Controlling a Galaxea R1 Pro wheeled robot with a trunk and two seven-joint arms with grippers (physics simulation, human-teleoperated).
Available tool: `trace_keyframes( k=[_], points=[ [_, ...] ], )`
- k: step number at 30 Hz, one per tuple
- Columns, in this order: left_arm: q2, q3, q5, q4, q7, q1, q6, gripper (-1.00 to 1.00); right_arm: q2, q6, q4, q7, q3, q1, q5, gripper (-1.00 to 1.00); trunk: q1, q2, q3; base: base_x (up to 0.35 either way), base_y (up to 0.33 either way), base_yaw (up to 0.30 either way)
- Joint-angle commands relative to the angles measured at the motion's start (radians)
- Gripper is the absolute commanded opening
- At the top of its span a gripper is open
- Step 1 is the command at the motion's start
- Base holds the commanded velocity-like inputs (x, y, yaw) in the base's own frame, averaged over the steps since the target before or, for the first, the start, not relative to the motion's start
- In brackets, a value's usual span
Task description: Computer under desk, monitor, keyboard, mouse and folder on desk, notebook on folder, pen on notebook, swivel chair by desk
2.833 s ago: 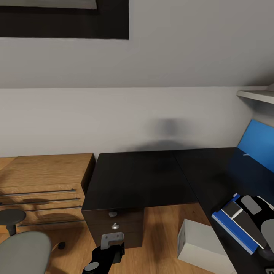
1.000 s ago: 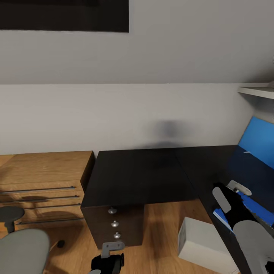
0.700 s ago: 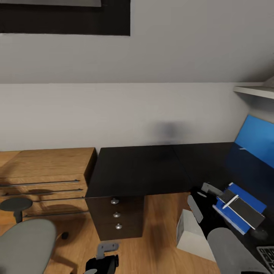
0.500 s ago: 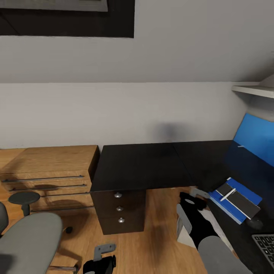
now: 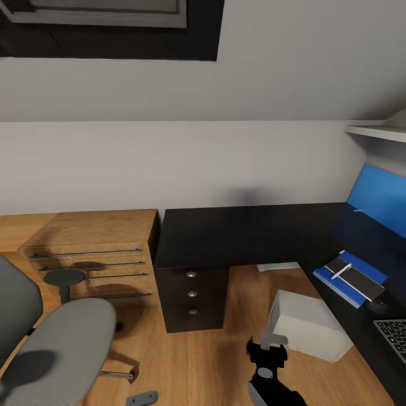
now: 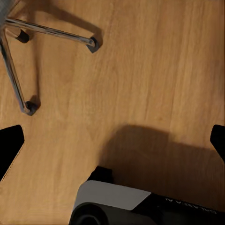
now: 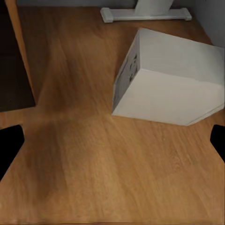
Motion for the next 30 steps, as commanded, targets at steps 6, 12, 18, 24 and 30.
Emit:
trace_keyframes(
  k=[6, 12, 18, 24, 30],
  points=[
    [0.005, -0.005, 0.010, 0.047, 0.007, -0.001, -0.045, 1.00, 0.000, -0.192, 0.166, 0.072, 0.036, 0.003, -0.011, 1.00, 0.000, -0.001, -0.001, -0.030, 0.312, 0.000],
    [0.002, -0.009, 0.010, 0.160, 0.005, -0.001, -0.107, 1.00, -0.003, -0.287, 0.291, 0.201, 0.039, 0.004, -0.017, 1.00, 0.000, -0.001, -0.001, -0.006, 0.121, 0.000],
    [-0.001, -0.014, 0.009, 0.245, -0.010, -0.001, -0.218, 1.00, -0.009, -0.387, 0.378, 0.246, 0.038, 0.006, -0.017, 1.00, -0.012, 0.020, 0.008, -0.001, 0.020, 0.000],
    [-0.003, -0.013, 0.013, 0.274, -0.073, -0.001, -0.229, 1.00, -0.019, -0.399, 0.387, 0.248, 0.040, 0.006, -0.018, 1.00, -0.035, 0.062, 0.027, 0.000, 0.000, 0.000],
    [-0.006, -0.009, 0.015, 0.277, -0.083, -0.001, -0.230, 1.00, -0.022, -0.412, 0.388, 0.248, 0.039, 0.006, -0.018, 1.00, -0.058, 0.104, 0.050, -0.040, 0.000, 0.043]
  ],
)
